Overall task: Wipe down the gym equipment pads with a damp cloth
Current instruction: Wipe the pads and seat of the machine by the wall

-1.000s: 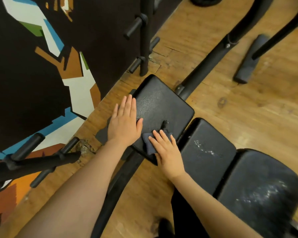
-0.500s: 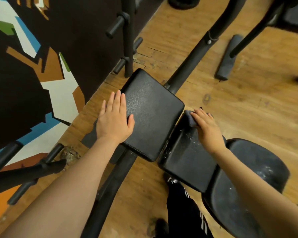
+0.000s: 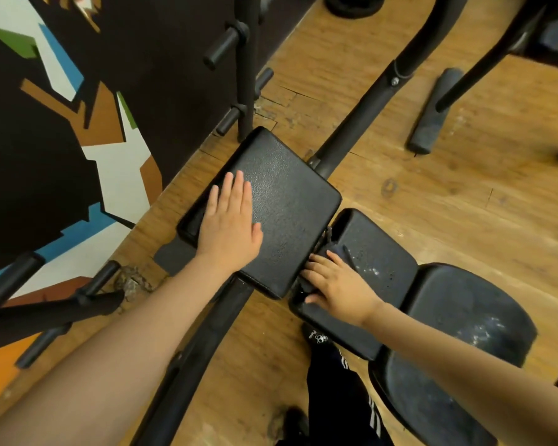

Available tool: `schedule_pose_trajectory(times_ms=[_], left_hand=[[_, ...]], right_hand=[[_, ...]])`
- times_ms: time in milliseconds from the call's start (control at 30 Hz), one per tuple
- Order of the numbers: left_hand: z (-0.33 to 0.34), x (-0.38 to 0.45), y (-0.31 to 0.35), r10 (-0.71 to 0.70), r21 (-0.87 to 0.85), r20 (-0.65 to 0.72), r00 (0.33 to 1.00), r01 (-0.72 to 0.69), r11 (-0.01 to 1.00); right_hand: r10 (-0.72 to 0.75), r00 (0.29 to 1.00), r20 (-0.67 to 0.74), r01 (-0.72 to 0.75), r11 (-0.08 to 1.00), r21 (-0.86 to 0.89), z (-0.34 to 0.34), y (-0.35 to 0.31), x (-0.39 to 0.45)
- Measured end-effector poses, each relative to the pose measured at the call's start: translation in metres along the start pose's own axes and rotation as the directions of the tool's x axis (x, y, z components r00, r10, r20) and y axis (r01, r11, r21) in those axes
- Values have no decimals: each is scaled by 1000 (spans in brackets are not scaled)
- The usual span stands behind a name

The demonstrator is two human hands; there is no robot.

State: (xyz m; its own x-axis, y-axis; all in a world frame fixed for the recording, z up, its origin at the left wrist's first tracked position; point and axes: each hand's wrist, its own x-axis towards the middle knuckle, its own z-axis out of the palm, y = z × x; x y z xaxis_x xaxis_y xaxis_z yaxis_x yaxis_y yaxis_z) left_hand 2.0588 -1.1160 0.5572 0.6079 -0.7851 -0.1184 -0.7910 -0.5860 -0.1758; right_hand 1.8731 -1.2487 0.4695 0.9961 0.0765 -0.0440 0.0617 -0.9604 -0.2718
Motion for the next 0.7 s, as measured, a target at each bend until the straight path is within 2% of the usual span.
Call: schedule_pose_trajectory(times_ms=[67, 133, 200, 267, 333, 400, 467, 567, 700], left_hand=[[7, -3, 11, 56, 2, 0, 998, -56, 998], [12, -5, 15, 87, 33, -17, 996, -86, 996], [11, -3, 14, 87, 41, -8, 996, -87, 995], [11, -4, 14, 103, 48, 3, 995, -103, 993], [10, -5, 15, 145, 52, 7, 989, -145, 988], [10, -6, 14, 166, 57, 27, 986, -167, 984], [10, -7, 13, 166, 66, 25, 986, -168, 984], [10, -6, 13, 171, 74, 28, 985, -173, 982], [8, -7, 13, 180, 61, 25, 983, -181, 982]], right_hand=[[-57, 998, 18, 57, 998, 25, -1, 11, 2], [-52, 998, 18, 51, 998, 34, -4, 39, 5], [91, 996, -9, -90, 994, 61, -13, 75, 15], [306, 952, -18, -303, 947, 111, -26, 98, 25], [371, 927, -57, -362, 923, 129, -27, 94, 34], [351, 932, -89, -337, 931, 141, -17, 65, 32], [255, 956, -147, -235, 962, 136, -1, 21, 21], [129, 987, -98, -114, 982, 149, 17, -40, 6], [50, 996, -70, -45, 996, 71, 25, -44, -5]])
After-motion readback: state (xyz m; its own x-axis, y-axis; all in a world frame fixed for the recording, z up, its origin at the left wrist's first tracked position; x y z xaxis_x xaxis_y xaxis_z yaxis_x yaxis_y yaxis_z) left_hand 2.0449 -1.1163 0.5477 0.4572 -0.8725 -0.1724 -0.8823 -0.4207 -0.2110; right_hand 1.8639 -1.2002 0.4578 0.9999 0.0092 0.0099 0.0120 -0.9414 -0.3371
